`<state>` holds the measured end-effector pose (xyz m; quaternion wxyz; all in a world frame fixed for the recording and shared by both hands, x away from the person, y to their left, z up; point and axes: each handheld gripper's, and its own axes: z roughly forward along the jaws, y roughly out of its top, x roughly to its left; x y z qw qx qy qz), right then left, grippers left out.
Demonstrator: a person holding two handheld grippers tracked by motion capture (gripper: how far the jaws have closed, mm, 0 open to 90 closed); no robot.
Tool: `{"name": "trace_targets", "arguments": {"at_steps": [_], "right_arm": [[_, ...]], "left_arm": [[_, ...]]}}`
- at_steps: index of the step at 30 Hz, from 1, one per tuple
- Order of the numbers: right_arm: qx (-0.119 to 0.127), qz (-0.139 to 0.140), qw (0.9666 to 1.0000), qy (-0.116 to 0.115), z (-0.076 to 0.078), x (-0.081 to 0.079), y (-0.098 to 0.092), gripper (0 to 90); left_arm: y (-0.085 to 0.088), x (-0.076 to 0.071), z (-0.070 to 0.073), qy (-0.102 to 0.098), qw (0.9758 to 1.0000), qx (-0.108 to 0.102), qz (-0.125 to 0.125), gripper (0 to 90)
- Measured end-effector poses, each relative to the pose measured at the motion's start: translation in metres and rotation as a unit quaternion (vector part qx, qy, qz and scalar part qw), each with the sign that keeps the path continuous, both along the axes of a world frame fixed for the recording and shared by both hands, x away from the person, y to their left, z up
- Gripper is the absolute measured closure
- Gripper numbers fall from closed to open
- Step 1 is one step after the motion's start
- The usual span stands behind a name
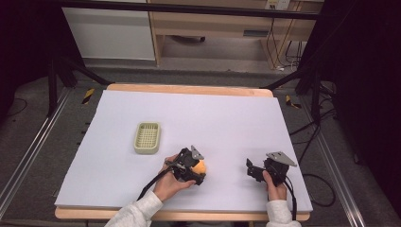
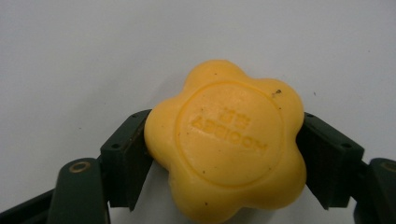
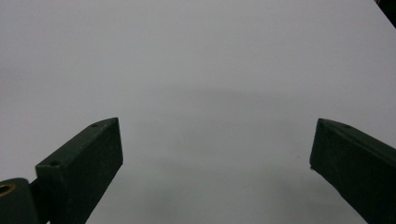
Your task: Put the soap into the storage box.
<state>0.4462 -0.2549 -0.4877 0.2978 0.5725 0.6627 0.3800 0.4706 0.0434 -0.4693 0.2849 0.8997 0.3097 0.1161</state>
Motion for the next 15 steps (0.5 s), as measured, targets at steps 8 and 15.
{"name": "trace_targets", "arguments": {"at_steps": [8,15], "right_arm": [[0.001,0.0,1.0,0.0,0.0,0.0,0.0,3.1],[0.002,0.001,1.0,0.0,0.0001,0.0,-0.0001,3.1]], "left_arm": [[-0.0005,-0.0017,-0.0003,-0.005,1.0,-0.002,0.004,25.6],[-0.0008,-0.0048,0.0018,-0.008,1.0,-0.005,0.0,25.7]]}}
